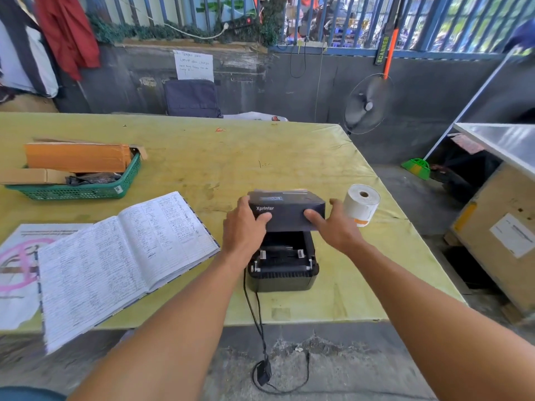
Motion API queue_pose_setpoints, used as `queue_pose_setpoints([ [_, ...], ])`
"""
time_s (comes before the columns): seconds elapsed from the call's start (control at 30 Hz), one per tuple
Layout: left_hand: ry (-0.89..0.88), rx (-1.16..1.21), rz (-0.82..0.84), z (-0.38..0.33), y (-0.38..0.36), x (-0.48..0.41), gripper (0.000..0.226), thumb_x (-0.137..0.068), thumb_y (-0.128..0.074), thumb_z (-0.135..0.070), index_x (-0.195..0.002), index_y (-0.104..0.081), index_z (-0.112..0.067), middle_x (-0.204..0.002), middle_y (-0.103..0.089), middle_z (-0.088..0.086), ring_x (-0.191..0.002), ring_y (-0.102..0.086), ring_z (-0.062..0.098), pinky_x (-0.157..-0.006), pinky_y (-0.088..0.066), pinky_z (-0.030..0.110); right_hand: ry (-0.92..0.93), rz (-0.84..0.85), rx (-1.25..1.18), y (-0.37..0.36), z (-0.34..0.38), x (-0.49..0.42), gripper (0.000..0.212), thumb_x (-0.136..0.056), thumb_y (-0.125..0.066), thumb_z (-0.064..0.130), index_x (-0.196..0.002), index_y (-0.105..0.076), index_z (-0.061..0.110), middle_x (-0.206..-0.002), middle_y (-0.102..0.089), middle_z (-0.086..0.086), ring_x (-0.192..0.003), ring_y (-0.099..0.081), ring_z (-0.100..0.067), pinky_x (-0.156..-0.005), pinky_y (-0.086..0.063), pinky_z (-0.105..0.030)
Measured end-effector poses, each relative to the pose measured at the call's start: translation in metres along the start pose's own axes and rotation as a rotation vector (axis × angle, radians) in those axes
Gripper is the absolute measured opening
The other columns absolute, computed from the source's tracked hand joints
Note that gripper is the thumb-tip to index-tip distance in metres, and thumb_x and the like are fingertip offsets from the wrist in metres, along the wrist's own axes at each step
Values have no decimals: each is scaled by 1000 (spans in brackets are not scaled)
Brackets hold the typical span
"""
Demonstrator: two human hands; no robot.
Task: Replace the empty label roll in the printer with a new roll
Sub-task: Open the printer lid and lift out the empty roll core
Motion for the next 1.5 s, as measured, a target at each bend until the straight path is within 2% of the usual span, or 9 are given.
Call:
queue_pose_setpoints([
  [0.13,53,96,-53,-3,4,-26,40,-88,-66,-37,-122,-58,-16,-110,-68,4,-98,-64,25,-79,-51,34,-11,-117,-6,12,21,-27,61,-90,-53,62,-108,-63,5,-95,-70,-11,-90,-63,-30,-73,-49,-36],
  [0.33,52,78,-69,-24,-1,-77,33,-97,-43,-40,-93,-60,-12,-85,-67,9,-82,-64,32,-68,-49,38,-27,-180,-35,21,53,-85,60,-90,-55,60,-70,-54,3,-60,-55,-7,-58,-52,-27,-52,-36,-33],
  [0.6,225,124,-19,-40,-11,-143,47,-99,-35,-35,-114,-57,4,-113,-65,23,-102,-62,39,-72,-48,40,-27,-43,-63,19,75,-151,52,-98,-42,53,-94,-54,3,-81,-58,-10,-77,-56,-30,-66,-42,-34],
  [0.77,264,143,-8,-38,-18,-162,56,-97,-34,-44,-117,-57,4,-115,-64,24,-104,-62,40,-83,-50,45,-36,-27,-42,18,79,-172,58,-95,-42,58,-92,-54,2,-86,-62,-16,-74,-57,-32,-66,-47,-37],
  [0.9,266,136,-7,-38,-22,-169,51,-96,-34,-46,-102,-60,-2,-111,-65,22,-92,-61,37,-63,-41,37,-41,-38,-45,16,79,-176,61,-95,-41,61,-93,-56,1,-87,-63,-16,-77,-60,-33,-69,-49,-39],
  [1.1,314,145,-41,-33,-22,-163,63,-97,-34,-55,-118,-56,0,-115,-63,17,-95,-60,36,-79,-49,43,6,-23,-265,19,68,-163,56,-91,-51,60,-76,-55,7,-71,-54,-9,-65,-53,-26,-64,-46,-38],
  [1.23,318,240,-39,-24,-16,-149,45,-102,-34,-39,-123,-53,-4,-116,-62,15,-86,-52,29,-71,-40,34,88,-70,-307,19,63,-136,56,-100,-46,46,-109,-63,-7,-84,-60,-12,-74,-55,-24,-69,-43,-36],
  [1.37,289,156,93,1,-19,-118,43,-100,-40,-11,-143,-43,-11,-135,-55,11,-105,-55,28,-78,-42,32,48,-131,-131,0,35,-100,45,-103,-41,32,-138,-47,5,-128,-62,-16,-115,-58,-33,-89,-44,-38],
  [1.5,224,12,281,28,-34,-81,55,-89,-48,7,-140,-50,-12,-138,-55,13,-123,-53,28,-96,-45,29,60,84,118,-26,-1,-82,43,-97,-51,14,-140,-45,10,-114,-68,-16,-100,-64,-31,-86,-52,-37],
])
Point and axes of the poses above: each hand's wrist, its own x-axis away from the middle knuckle, its own y-axis out of the back of the hand, z = x × y, the point moved 3 cm from there along -x, towards the middle knuckle
